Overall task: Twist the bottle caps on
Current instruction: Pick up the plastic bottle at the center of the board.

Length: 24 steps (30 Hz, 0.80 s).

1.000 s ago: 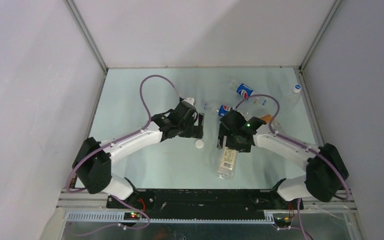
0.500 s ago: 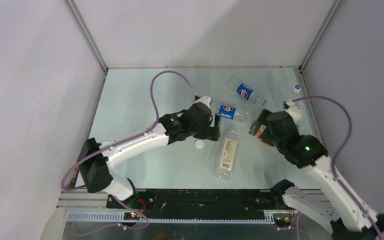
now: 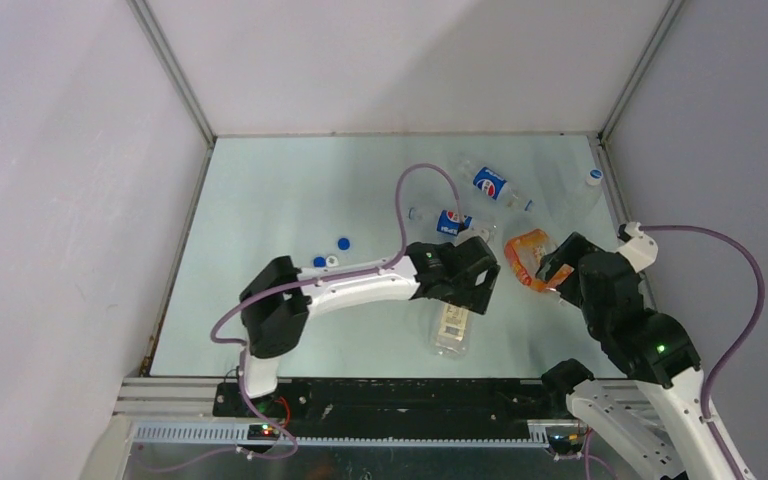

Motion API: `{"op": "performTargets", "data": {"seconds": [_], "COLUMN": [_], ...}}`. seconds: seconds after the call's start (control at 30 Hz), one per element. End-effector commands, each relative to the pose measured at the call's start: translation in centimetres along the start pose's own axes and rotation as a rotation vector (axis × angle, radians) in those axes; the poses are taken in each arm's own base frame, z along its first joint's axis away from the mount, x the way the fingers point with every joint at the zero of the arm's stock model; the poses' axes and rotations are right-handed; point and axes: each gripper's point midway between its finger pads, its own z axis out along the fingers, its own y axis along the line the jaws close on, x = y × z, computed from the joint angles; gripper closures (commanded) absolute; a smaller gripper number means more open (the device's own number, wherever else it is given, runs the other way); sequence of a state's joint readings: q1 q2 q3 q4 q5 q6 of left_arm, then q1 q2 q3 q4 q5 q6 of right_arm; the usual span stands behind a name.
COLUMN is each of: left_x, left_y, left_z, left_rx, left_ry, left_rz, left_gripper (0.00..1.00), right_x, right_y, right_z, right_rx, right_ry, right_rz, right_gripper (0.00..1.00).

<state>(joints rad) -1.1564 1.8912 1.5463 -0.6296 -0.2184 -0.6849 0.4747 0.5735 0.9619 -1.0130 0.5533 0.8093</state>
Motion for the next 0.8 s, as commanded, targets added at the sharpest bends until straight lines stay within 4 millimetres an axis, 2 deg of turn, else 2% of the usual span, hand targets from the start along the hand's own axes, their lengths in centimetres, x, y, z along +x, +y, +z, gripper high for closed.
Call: {"op": "performTargets", "data": {"seconds": [0.0,0.13,0.27,0.47,0.5,0.6,0.63,0.67,0.7,0.73,0.77], "left_x": [0.2,1.4,2.5,2.0,1.7,0.7,-0.7,-0.8,-2.4,-2.6,-4.4], "left_y": [-0.4,0.1,0.3,0.0,0.0,0.5,0.1,0.9,0.6,1.6,1.8], "left_z": [0.8,2.5,3.5,3.6,3.1,1.5,-0.1,-0.6,-2.6,-3.3,-5.5], "left_rx": [-0.042,-0.08,-0.089,-0.08,-0.078,-0.079,-0.051,-0.069,-0.037,-0.06,-0.054], "left_ry": [0.013,0.05,0.086,0.069,0.062,0.017,-0.035,-0.06,-0.126,-0.156,-0.239], "left_rz": [-0.006,0.004,0.01,0.011,0.012,0.025,0.018,0.031,0.019,0.041,0.028], "left_gripper": [0.0,0.03,0.09,0.29,0.37,0.49,0.57,0.61,0.67,0.69,0.71], "right_x": [0.6,1.3,1.8,1.9,1.9,1.7,1.9,1.6,1.8,1.5,1.7], "right_y": [-0.3,-0.1,0.2,0.9,1.2,2.0,2.7,3.3,4.0,4.4,4.9], "right_z": [0.1,0.4,0.6,0.7,0.7,0.6,0.5,0.4,0.1,0.0,-0.2], "right_rx": [-0.008,-0.03,-0.039,-0.076,-0.092,-0.147,-0.188,-0.227,-0.267,-0.293,-0.33], "right_ry": [0.011,0.032,0.054,0.065,0.069,0.063,0.076,0.064,0.075,0.063,0.069], "right_rz": [-0.03,-0.041,-0.055,-0.092,-0.105,-0.162,-0.185,-0.227,-0.241,-0.26,-0.274], "right_gripper": [0.01,0.01,0.01,0.01,0.01,0.01,0.03,0.04,0.05,0.07,0.09]}}
